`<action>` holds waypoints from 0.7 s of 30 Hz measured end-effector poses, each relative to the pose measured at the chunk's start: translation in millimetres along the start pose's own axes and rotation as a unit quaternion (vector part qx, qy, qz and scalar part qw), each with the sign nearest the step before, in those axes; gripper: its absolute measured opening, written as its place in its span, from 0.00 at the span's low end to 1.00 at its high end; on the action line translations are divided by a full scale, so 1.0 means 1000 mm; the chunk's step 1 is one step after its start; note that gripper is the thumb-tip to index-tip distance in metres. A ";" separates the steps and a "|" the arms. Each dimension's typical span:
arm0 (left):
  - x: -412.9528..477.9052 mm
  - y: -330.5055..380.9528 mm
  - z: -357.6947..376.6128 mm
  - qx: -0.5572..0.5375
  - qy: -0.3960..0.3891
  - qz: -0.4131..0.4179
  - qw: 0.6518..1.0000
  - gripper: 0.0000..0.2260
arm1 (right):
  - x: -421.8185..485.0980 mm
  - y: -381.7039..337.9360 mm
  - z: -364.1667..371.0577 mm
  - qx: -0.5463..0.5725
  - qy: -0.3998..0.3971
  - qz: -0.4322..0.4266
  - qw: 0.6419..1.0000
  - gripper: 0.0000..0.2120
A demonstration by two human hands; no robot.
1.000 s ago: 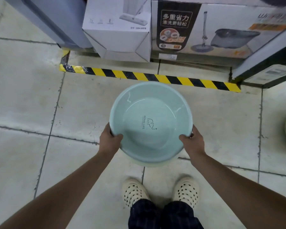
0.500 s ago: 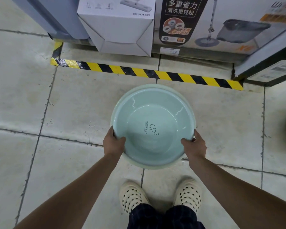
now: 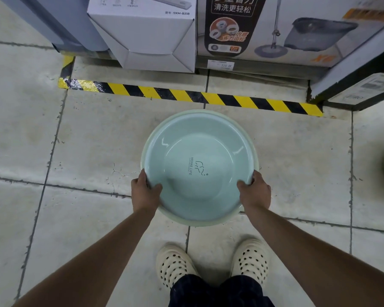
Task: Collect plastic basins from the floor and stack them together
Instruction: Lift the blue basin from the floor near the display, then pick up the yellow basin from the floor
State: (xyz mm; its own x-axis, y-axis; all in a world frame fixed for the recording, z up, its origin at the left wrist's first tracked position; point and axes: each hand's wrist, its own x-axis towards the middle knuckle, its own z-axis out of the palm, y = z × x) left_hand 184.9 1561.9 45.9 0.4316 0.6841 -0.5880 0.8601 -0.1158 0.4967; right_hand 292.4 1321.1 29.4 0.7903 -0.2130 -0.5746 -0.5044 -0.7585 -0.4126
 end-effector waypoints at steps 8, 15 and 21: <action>-0.014 0.042 -0.032 -0.045 -0.023 0.012 0.999 0.19 | 0.010 -0.025 -0.065 0.012 -0.048 0.004 0.999 0.16; -0.085 0.185 -0.064 -0.106 -0.076 0.127 0.983 0.16 | -0.031 -0.086 -0.184 0.038 -0.009 -0.108 0.993 0.20; -0.186 0.320 -0.102 -0.070 -0.140 0.232 0.960 0.15 | -0.091 -0.137 -0.336 0.113 0.035 -0.109 0.987 0.21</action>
State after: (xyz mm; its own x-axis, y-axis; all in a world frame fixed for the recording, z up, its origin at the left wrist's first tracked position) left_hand 352.1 1471.2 379.8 0.8328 0.3592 -0.4213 0.5208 -0.2501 0.8162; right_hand 406.6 1238.0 375.5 0.9066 -0.1088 -0.4078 -0.3789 -0.6355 -0.6728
